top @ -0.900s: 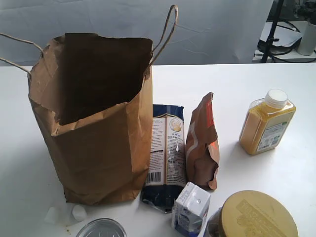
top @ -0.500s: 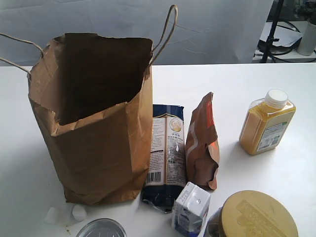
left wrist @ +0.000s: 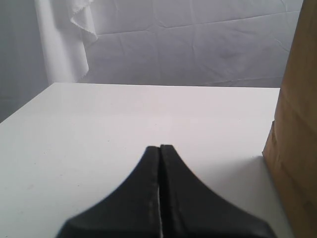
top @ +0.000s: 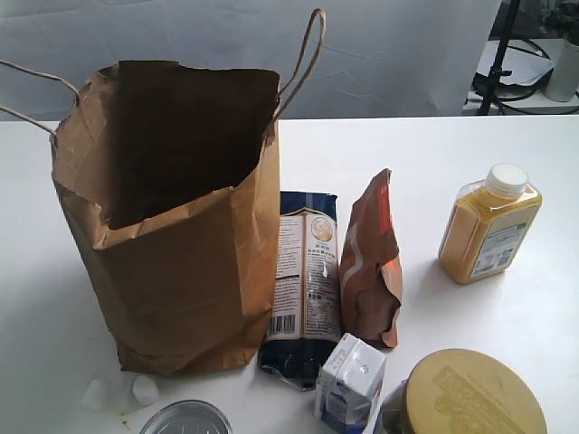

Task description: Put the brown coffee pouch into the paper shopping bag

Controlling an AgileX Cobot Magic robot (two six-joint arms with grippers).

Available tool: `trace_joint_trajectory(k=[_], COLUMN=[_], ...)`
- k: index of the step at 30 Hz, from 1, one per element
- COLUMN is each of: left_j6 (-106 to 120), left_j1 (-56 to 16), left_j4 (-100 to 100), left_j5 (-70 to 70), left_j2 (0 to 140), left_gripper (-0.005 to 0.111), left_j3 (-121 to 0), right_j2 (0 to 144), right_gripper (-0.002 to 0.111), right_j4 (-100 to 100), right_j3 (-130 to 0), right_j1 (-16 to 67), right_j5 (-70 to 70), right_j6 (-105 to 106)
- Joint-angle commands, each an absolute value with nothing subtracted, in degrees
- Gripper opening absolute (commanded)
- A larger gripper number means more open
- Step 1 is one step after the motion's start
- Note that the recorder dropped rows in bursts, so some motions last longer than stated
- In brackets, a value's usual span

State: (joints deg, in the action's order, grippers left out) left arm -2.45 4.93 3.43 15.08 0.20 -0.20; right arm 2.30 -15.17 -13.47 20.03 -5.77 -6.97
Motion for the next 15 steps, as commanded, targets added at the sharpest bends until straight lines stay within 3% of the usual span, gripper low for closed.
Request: trace_joint_trajectory(k=[1,11,15], left_j6=[-2.6,-2.6,-2.6], left_j1=[5.1,5.1,5.1], left_j4=[3.7,3.7,3.7], left_j5=[14.9,14.9,14.9], left_j2=[0.0,0.0,0.0], left_gripper=[0.000,0.000,0.000], left_j3=[0.0,0.0,0.0], right_j2=[12.5,45.2,57.9], right_gripper=[0.000,0.000,0.000], right_j4=[-11.4,-22.7,-23.5], right_j3=[-25.2,-59.9,-68.4], right_j1=[20.1,20.1,20.1], right_j5=[1.4,51.8,64.7], right_j6=[-7.7,4.3,4.3])
